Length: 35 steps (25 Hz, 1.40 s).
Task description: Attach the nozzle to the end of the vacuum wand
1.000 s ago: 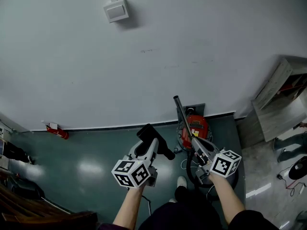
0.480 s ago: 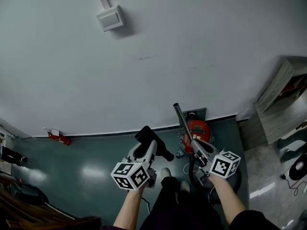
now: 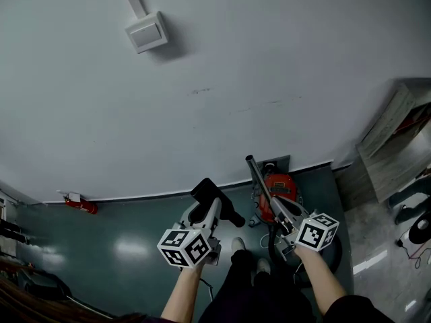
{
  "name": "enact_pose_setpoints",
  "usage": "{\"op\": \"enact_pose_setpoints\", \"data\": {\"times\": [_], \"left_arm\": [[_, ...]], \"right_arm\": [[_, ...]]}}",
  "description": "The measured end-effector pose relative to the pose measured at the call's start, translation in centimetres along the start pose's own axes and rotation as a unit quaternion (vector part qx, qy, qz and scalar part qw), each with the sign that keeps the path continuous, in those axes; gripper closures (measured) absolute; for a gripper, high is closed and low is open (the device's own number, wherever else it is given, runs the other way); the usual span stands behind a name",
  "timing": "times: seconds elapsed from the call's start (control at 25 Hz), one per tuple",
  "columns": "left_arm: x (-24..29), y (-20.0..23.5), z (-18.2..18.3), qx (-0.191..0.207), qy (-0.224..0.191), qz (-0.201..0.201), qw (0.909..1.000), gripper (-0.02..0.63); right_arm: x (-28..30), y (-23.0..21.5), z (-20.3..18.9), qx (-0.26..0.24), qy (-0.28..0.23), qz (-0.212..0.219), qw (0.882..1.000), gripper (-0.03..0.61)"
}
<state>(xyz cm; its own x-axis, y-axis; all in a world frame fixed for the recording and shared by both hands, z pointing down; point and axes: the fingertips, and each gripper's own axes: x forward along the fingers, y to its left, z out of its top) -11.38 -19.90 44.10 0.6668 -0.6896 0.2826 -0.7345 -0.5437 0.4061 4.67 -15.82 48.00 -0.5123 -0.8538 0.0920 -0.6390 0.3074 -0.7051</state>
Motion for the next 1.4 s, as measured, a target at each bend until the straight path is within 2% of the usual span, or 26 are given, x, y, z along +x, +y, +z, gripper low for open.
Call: {"op": "enact_pose_setpoints", "data": {"times": [0.72,0.92,1.08,1.4], "left_arm": [[7.6,5.2,3.5,0.002,0.025,-0.056,0.9981,0.526],[9.2,5.9,4.5,0.003,0.027,-0.076,0.9968,0.526],[10.4,6.1,5.6,0.006,0.022,-0.08,0.9965,0.526],[12.4,6.8,7.3,0.001,0.009,-0.067,0.9977,0.526]], "right_arm": [[5.6,-3.5,1.1,-0.014,-0.012,-0.081,0.997,0.56],[6.8,-4.8,0.7,-0.077,-0.001,-0.115,0.99,0.56],[7.6,-6.6,0.2,-0.104,0.017,-0.129,0.986,0.558],[10.2,-10.4,-1.9,-0.19,0.092,-0.134,0.968,0.555]]}}
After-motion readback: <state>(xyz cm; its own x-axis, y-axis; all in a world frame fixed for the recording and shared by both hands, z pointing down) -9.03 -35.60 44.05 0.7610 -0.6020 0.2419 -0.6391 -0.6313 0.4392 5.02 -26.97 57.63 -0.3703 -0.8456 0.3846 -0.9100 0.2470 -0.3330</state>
